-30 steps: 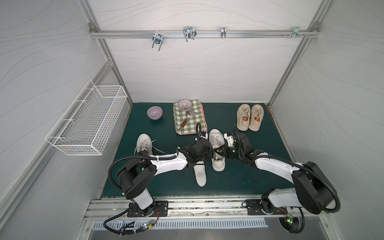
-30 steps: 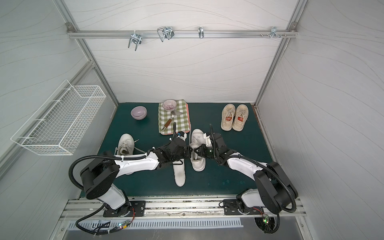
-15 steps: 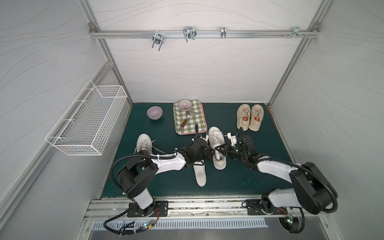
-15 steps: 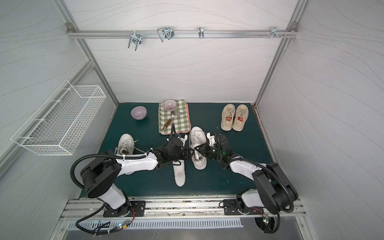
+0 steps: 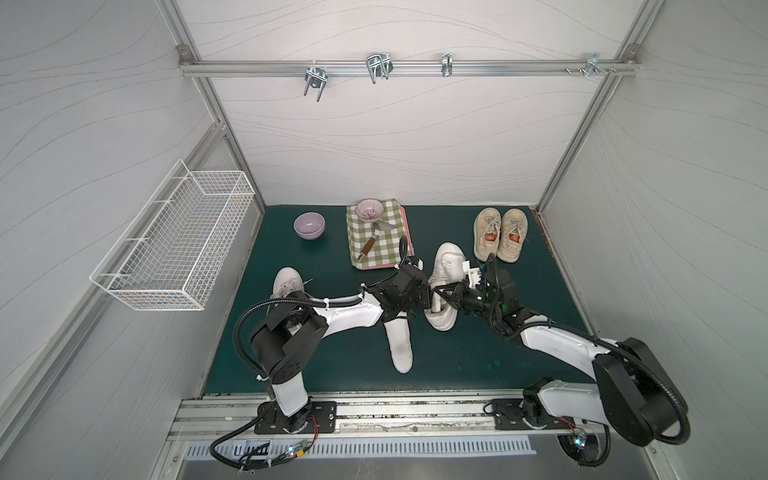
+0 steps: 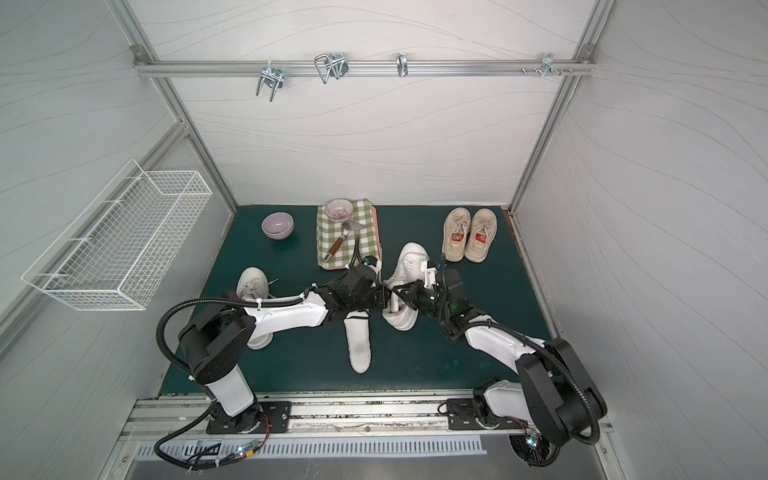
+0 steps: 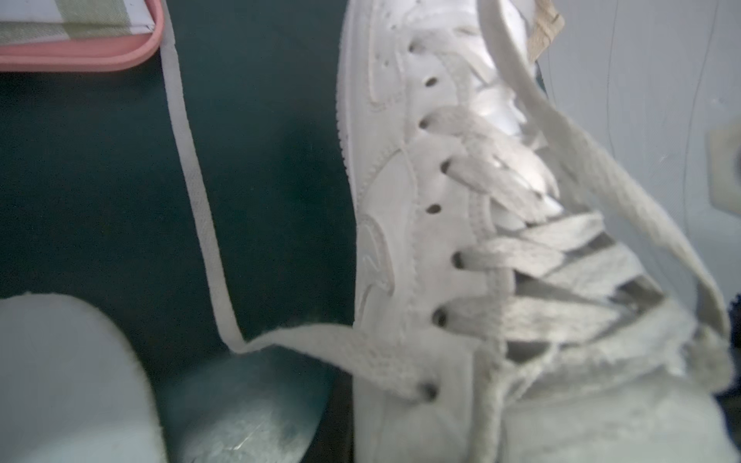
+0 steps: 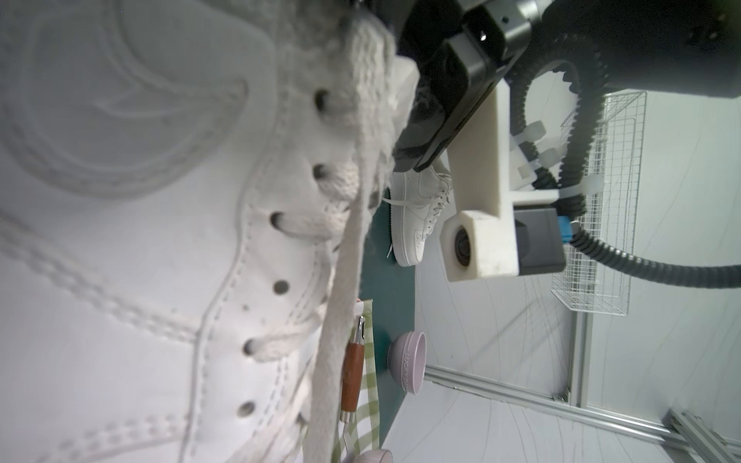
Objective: Remove the insole from the shoe
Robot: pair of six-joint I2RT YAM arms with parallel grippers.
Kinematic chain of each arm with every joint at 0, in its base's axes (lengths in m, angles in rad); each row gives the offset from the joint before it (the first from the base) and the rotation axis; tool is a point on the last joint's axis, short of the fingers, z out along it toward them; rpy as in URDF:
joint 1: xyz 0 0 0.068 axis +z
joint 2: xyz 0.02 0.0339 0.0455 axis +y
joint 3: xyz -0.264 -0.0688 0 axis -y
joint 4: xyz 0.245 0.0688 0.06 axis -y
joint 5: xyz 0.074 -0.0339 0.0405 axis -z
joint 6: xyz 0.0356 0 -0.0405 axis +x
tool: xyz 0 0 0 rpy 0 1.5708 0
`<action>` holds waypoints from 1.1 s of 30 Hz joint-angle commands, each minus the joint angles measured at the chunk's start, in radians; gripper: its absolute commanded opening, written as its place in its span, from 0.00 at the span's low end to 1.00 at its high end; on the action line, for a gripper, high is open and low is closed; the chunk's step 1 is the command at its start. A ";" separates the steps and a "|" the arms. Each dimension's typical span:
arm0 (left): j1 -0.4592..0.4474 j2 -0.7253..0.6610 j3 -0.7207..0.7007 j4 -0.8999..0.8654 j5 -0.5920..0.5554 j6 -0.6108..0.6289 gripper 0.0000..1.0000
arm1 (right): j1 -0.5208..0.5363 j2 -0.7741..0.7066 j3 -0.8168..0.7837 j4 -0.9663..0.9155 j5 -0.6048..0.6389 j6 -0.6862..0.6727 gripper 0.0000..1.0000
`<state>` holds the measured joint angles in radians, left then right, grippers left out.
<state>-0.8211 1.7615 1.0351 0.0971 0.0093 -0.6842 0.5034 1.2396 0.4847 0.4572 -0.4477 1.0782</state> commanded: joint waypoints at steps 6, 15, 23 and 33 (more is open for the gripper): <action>0.124 0.157 0.141 -0.309 -0.243 -0.023 0.00 | 0.000 -0.201 0.055 0.094 -0.124 -0.008 0.00; 0.093 0.048 0.040 -0.057 0.014 0.032 0.00 | 0.003 -0.153 0.098 -0.230 0.011 -0.202 0.00; 0.023 0.020 -0.044 0.094 0.275 0.059 0.06 | 0.039 -0.028 0.138 -0.149 -0.054 -0.176 0.00; 0.021 0.021 -0.089 0.205 0.319 0.036 0.04 | 0.064 0.083 0.163 -0.230 0.003 -0.224 0.00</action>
<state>-0.7906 1.7809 0.9451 0.2043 0.2882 -0.6491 0.5488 1.3235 0.6033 0.1905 -0.4122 0.8928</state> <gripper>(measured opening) 0.078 0.075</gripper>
